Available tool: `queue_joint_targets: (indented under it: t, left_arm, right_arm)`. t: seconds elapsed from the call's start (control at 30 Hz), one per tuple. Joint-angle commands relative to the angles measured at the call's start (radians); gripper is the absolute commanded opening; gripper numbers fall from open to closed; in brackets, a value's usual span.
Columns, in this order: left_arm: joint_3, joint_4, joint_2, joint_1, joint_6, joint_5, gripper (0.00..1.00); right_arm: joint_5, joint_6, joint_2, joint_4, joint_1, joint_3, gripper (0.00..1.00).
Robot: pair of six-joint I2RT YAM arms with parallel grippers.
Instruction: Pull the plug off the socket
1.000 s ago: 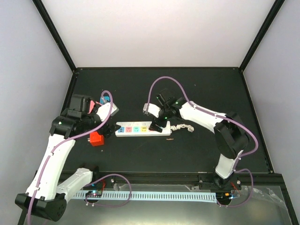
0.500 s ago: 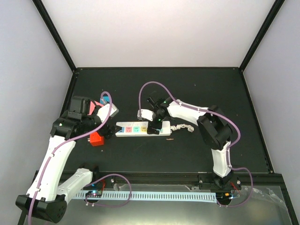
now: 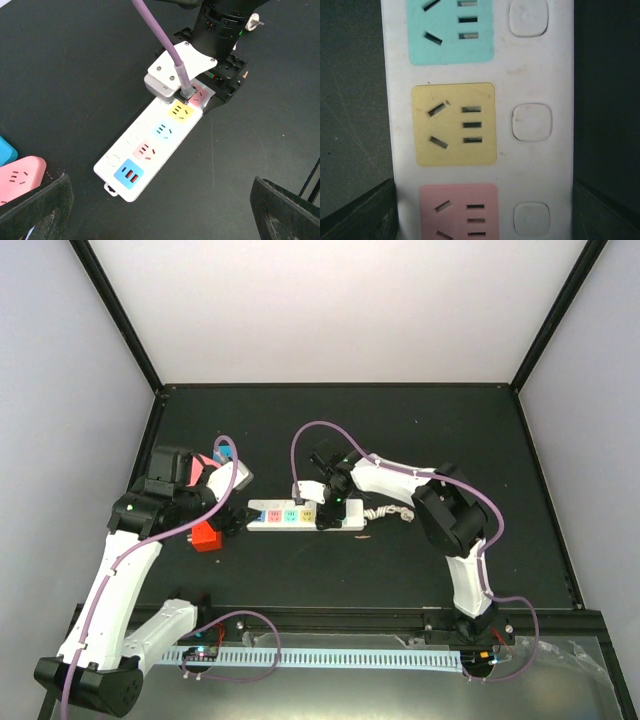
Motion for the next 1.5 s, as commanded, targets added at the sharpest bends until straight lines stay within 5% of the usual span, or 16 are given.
queue_joint_targets:
  t: [0.0, 0.2, 1.1, 1.47]
  left_arm:
    - [-0.004, 0.032, -0.016, 0.01, -0.012, 0.034, 0.99]
    - [0.0, 0.039, -0.013, 0.013, -0.018, 0.037, 0.99]
    - [0.023, 0.049, -0.001, 0.02, -0.016, 0.029, 0.99]
    - [0.021, 0.073, 0.009, 0.021, -0.044, -0.04, 0.99]
  right_arm:
    - [0.048, -0.012, -0.007, -0.025, 0.0, -0.017, 0.79]
    - [0.051, 0.012, -0.042, -0.027, -0.051, -0.047, 0.68]
    - [0.134, 0.066, -0.062, -0.036, -0.769, -0.075, 0.68]
    - [0.117, 0.198, 0.008, -0.053, -1.071, 0.02, 0.77]
